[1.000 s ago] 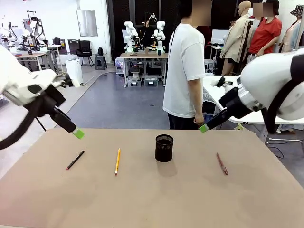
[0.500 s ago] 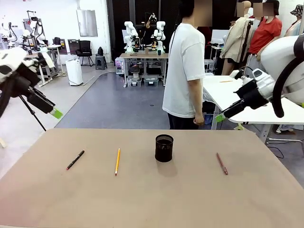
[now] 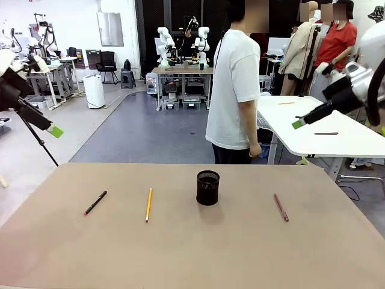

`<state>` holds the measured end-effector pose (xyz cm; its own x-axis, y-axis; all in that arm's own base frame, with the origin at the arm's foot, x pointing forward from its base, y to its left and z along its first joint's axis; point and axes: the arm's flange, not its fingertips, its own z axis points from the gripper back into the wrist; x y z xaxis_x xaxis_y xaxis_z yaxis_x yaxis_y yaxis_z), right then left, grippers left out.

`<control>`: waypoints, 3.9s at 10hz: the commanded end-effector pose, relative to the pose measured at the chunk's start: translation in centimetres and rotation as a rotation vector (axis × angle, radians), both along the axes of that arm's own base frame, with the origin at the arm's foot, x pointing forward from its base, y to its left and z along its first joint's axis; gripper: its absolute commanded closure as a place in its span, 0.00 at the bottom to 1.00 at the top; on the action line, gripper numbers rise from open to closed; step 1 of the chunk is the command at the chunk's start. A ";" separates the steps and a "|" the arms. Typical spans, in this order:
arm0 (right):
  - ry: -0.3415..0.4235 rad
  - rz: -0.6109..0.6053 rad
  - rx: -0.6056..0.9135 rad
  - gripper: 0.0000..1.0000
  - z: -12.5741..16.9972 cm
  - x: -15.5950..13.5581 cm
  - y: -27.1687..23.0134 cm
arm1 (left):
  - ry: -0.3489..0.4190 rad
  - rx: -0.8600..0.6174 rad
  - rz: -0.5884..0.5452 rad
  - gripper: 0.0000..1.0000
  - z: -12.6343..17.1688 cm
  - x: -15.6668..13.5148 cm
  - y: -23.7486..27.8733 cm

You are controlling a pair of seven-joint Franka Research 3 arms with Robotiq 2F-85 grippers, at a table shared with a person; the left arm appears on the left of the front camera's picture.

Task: Place the pens into the pen holder.
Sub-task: Pick up a writing instrument from the table and place it into the Pen holder.

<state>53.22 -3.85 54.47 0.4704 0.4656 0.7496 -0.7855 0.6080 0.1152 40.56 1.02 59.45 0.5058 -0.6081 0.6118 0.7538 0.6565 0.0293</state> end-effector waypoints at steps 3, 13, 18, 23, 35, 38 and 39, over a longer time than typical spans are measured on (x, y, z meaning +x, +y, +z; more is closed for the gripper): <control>-0.142 0.078 -0.015 0.00 5.9 -3.4 1.4 | -0.011 -0.023 -0.008 0.00 -0.4 1.0 1.5; -0.120 0.167 -0.083 0.00 4.0 -6.1 1.7 | -0.056 -0.057 -0.053 0.00 1.8 -0.3 2.9; -0.103 0.140 -0.070 0.00 4.1 -5.9 2.0 | -0.045 -0.039 -0.028 0.00 2.0 -0.3 2.4; -0.103 0.140 -0.070 0.00 4.1 -5.9 2.0 | -0.045 -0.039 -0.028 0.00 2.0 -0.3 2.4; -0.103 0.140 -0.070 0.00 4.1 -5.9 2.0 | 0.181 0.107 0.402 0.00 -3.6 4.3 -10.1; -0.103 0.140 -0.070 0.00 4.1 -5.9 2.0 | 0.232 0.135 0.430 0.00 -7.8 5.6 -13.5; -0.103 0.140 -0.070 0.00 4.1 -5.9 2.0 | 0.273 0.054 0.342 0.00 -8.0 5.7 -13.6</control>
<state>47.19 -1.88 58.25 0.3231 0.5753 0.7514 -0.8695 0.4940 -0.0043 46.38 -13.18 50.85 0.8384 -0.3889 0.3819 0.4312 0.9018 -0.0284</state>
